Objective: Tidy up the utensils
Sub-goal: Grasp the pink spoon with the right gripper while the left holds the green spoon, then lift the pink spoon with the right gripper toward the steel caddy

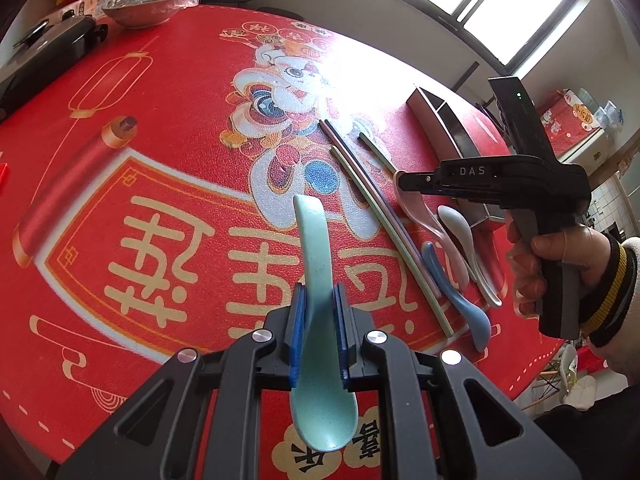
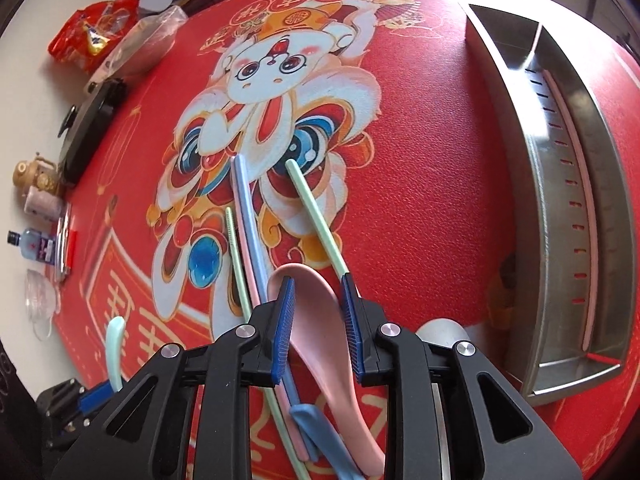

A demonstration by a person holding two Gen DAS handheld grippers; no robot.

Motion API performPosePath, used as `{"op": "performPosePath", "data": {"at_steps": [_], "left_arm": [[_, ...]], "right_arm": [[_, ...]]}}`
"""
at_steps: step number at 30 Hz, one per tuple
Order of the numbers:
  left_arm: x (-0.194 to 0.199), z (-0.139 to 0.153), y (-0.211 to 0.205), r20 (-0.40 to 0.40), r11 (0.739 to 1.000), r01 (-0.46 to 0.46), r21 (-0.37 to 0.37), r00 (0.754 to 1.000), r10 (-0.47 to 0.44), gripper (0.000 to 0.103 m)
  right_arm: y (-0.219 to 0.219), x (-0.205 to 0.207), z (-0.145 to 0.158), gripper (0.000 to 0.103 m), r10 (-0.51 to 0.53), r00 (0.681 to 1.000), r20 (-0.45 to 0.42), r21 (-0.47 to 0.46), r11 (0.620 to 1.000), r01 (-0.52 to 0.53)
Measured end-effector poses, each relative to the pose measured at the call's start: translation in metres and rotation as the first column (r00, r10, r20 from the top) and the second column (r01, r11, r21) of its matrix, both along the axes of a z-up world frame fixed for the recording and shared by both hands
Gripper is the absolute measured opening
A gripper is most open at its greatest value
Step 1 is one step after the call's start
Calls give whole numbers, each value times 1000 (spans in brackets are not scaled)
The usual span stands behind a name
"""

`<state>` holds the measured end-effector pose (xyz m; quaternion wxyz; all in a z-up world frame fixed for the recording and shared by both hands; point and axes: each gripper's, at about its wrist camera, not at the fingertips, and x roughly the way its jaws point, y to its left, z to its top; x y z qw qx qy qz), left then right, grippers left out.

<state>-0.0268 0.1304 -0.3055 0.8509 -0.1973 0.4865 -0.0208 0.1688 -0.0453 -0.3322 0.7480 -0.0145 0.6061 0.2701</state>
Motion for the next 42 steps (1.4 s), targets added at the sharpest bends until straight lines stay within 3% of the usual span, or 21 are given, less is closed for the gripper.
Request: {"op": "performPosePath", "data": {"at_steps": [10,12,15,19,26,31,36,39,42], "left_arm": [[-9,-1,11,-4,999,-46,-6,999,46,14],[-9,0,10,1,999,-41,-6,999,41,14],[-7,3,9,14,1000,-27,-7,1000,27,14],[-7,6,9,28,1000,3,-12,1000,-2,14],[-7,7,10,40,998,62,-17,997,-61,14],[-9,7,11,43,996,91,-16,995,-90,14],[-14,6,16,44,996,92,-13,995,-91,14],[-17,7,21,47,997,83,-13,996,-82,14],[-19,7,25,50,998,68,-16,996,-67,14]], "right_arm": [[37,-22,-3,23,169,985,-36,15,986,-169],[34,-23,-1,26,140,989,-53,27,990,-139],[17,-22,10,49,49,996,-77,71,996,-44],[-13,-29,22,51,-72,985,-155,148,984,96],[-54,-63,5,51,-266,891,-367,189,917,351],[-58,-80,-9,51,-319,836,-446,194,878,438],[-59,-79,-14,51,-368,805,-465,178,852,492],[-69,-73,-20,51,-435,756,-490,157,809,567],[-80,-72,-28,51,-501,674,-543,125,745,655]]}}
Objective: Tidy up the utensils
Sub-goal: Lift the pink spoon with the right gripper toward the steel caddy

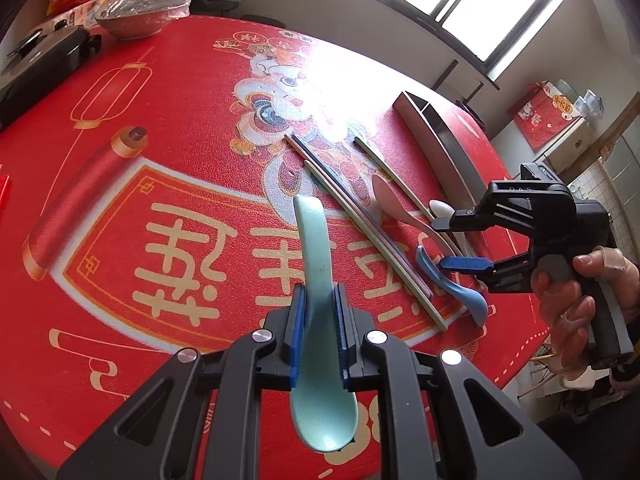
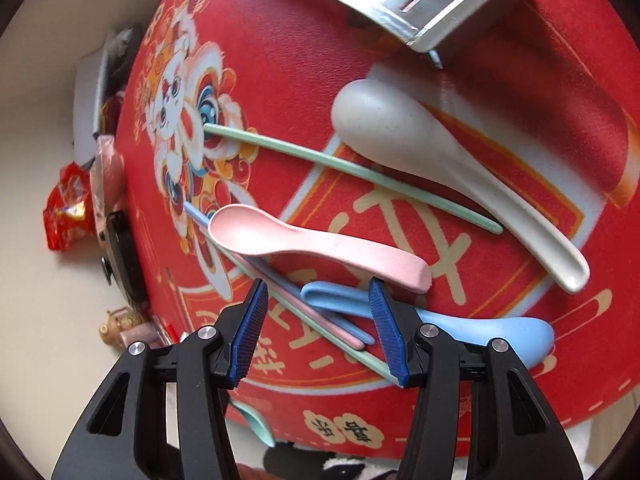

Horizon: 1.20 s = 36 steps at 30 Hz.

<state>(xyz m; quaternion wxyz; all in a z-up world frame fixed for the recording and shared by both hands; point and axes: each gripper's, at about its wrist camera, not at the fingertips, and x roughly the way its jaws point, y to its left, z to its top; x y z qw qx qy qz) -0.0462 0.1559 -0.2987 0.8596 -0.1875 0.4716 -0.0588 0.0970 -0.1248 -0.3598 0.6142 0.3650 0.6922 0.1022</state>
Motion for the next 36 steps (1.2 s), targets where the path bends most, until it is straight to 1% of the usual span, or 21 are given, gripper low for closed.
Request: {"op": "performPosePath", "data": {"at_steps": [3,7,11,13,19,27,32,36], "left_arm": [[-1,1,3,1,1000,-10,-6,1000,10,14],[-1,2,6,8,1000,-13,-10,1000,13,14],[0,3,8,12,1000,-13,-14,1000,13,14],[1,4,9,13,1000,-8,-14,1000,8,14],[5,3,9,13,1000,8,-12,1000,-8,14],[3,3,12,15,1000,5,-11,1000,-4,14],[4,3,13,14,1000,3,-12,1000,-3,14],[4,3,14,13,1000,5,-13,1000,-5,14]], "right_arm": [[-9,0,-3,51,-91,995,-45,11,996,92],[-16,-2,-4,51,-157,985,-74,-16,988,156],[-25,-2,-3,51,-214,974,-76,-76,975,209],[-27,0,-3,51,-228,971,-70,-86,971,222],[-25,5,0,51,-238,970,-42,-120,965,232],[-4,16,3,51,-195,981,-4,-156,969,192],[7,23,7,51,-190,981,30,-206,959,192],[23,31,12,51,-145,986,79,-275,948,161]]}}
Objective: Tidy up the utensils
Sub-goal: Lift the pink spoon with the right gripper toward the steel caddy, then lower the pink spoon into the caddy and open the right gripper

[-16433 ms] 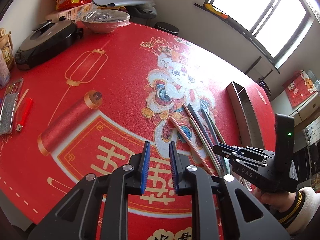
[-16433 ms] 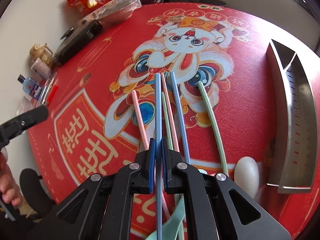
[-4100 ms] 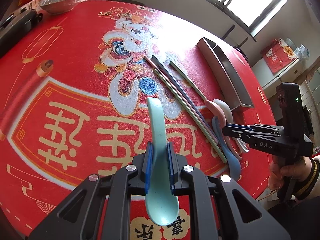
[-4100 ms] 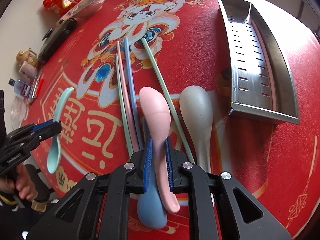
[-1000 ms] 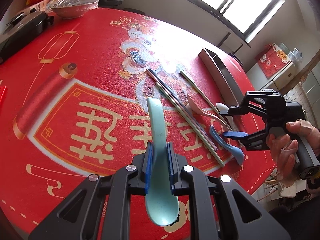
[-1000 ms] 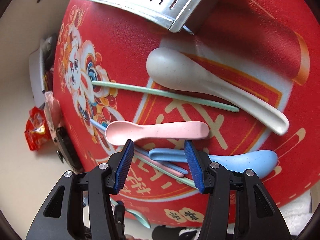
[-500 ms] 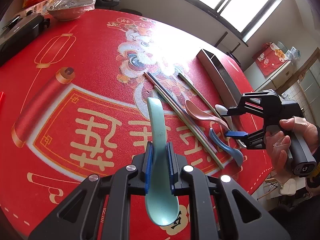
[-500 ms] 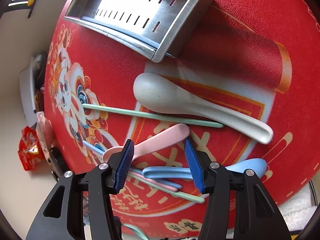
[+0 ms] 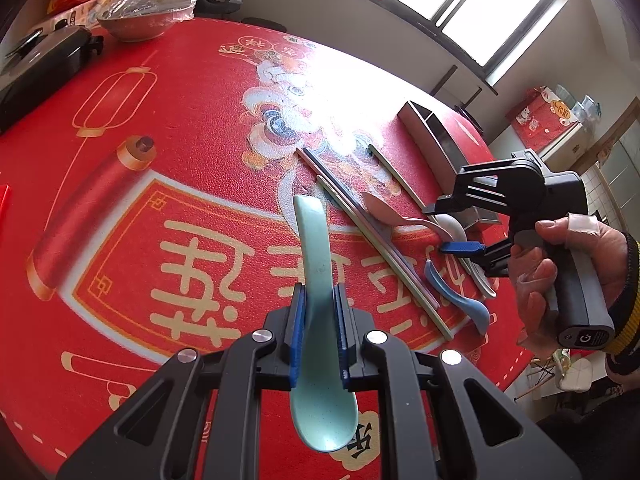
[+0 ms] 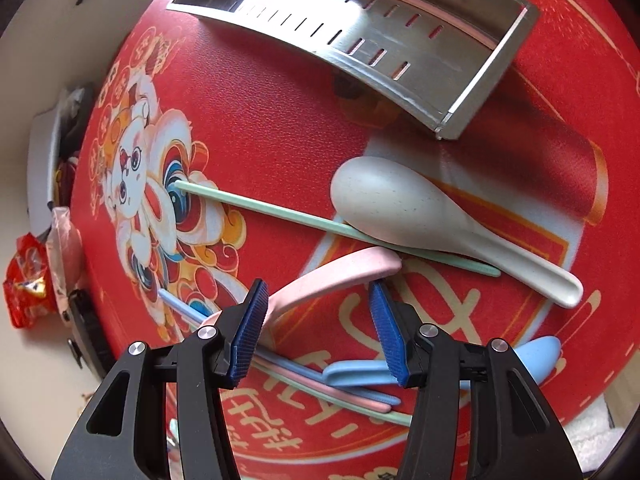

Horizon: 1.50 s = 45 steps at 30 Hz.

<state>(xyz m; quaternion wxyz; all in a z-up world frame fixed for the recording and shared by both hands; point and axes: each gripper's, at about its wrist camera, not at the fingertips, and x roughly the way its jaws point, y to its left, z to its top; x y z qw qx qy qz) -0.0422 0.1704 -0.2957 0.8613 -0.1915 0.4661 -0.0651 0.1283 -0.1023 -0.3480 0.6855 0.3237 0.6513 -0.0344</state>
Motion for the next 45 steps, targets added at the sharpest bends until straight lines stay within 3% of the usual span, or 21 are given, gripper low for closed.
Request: {"op": "performPosePath", "data": {"at_steps": [5,9,13,16,18,26,34,40,45], "left_arm": [[-1,0,2,-6,1000,-4,1,1000,4,14],[-4,-1,7,-14,1000,-24,0,1000,24,14],[-7,-2,11,-18,999,-42,-3,999,42,14],[-6,-2,12,-20,999,-43,-4,999,43,14],[-5,-3,12,-21,999,-42,-3,999,42,14],[4,-3,11,-18,999,-36,-15,999,35,14],[22,7,2,6,998,-22,-61,1000,23,14],[43,21,-17,34,998,-2,-69,999,4,14],[66,35,-38,66,997,7,-74,998,-2,14]], "right_arm": [[24,11,3,29,116,992,56,-80,991,-111],[35,18,4,22,191,976,104,-81,980,-183],[47,22,7,7,302,939,164,-92,953,-290],[60,23,13,6,449,865,222,-150,893,-425],[63,20,13,6,495,838,229,-175,868,-465],[58,9,10,6,536,807,249,-170,844,-508],[41,9,31,6,538,764,356,-120,837,-533],[8,20,57,6,530,738,417,-113,836,-537],[-38,53,79,6,533,724,439,-180,841,-510]]}}
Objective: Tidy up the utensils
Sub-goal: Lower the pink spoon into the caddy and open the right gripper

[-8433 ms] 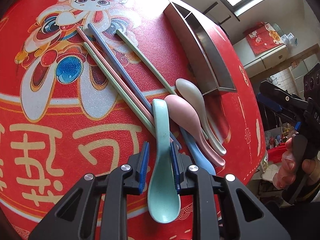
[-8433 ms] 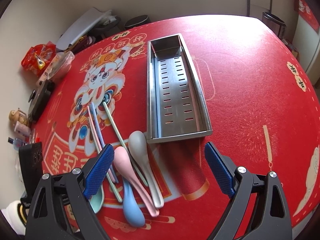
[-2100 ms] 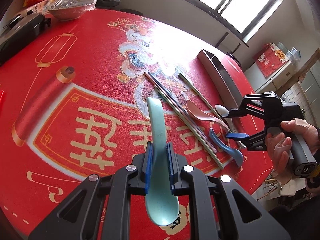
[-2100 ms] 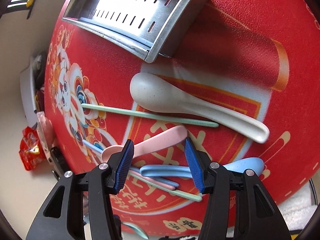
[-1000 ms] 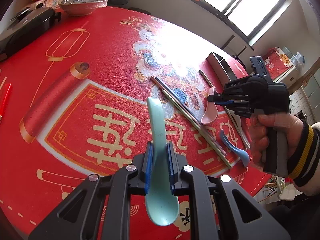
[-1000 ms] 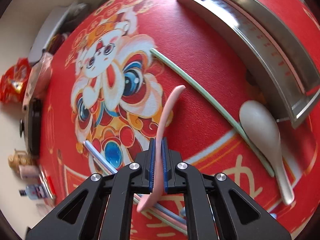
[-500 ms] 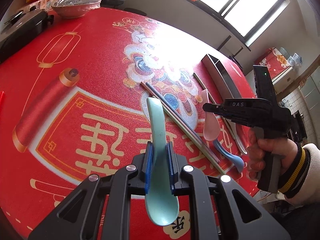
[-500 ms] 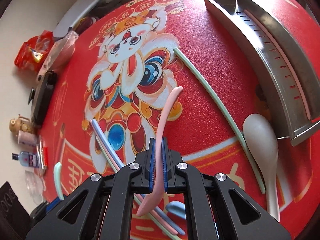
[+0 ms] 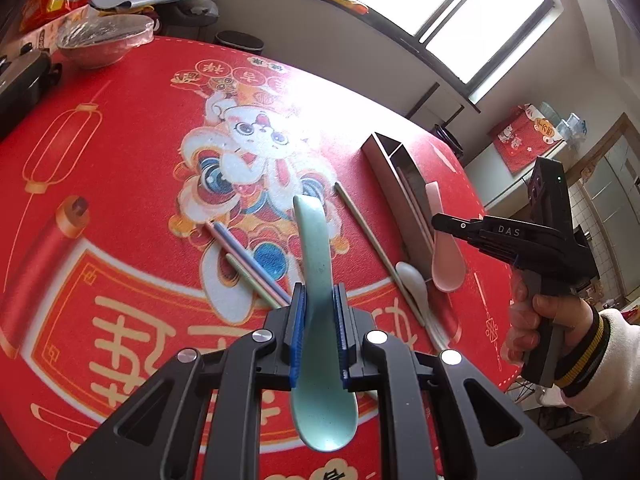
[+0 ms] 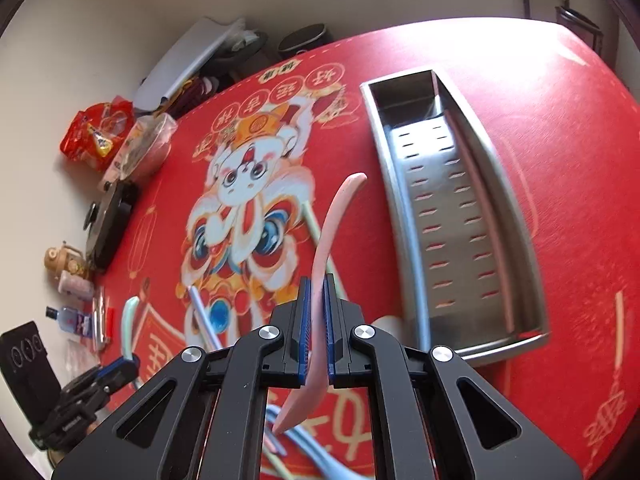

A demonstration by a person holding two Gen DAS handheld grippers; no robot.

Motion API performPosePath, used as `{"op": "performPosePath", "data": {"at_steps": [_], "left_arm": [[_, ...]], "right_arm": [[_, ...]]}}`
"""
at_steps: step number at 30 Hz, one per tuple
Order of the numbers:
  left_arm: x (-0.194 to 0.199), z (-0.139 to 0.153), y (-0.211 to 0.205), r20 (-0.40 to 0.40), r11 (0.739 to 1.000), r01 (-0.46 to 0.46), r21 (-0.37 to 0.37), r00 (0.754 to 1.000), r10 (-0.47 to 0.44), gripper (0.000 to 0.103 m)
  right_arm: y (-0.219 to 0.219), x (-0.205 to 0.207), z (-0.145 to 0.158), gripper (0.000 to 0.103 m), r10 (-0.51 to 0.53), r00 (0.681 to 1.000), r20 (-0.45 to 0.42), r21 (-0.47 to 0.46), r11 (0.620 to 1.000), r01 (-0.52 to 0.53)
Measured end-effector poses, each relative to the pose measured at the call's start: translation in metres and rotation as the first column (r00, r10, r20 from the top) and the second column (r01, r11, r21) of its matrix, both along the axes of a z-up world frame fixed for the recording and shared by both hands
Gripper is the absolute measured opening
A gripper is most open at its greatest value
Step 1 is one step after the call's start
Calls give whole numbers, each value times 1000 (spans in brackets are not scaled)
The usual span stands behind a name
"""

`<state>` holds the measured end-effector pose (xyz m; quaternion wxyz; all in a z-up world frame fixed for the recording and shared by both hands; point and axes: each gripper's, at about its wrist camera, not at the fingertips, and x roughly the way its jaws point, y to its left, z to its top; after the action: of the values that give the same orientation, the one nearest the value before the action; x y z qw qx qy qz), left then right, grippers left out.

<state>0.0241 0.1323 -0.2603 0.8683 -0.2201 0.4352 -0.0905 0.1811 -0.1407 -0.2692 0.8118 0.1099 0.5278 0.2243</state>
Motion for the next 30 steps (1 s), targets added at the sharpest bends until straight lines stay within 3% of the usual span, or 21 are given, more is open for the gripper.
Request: {"op": "performPosePath", "data": {"at_steps": [5,13,20,30], "left_arm": [[23,13,-22,22,1000,-19,0,1000,19,14],[48,22,-51,21,996,-87,-2,996,87,14],[56,19,-68,1,990,-138,0,990,138,14],[63,14,-84,-11,986,-164,6,986,164,14]], "right_arm": [[-38,48,2,6,7,1000,20,-70,998,-5],[-31,84,-32,6,177,983,-43,-159,971,-181],[-24,89,-57,6,234,966,-110,-121,961,-247],[-24,89,-68,6,270,951,-153,-58,958,-281]]}}
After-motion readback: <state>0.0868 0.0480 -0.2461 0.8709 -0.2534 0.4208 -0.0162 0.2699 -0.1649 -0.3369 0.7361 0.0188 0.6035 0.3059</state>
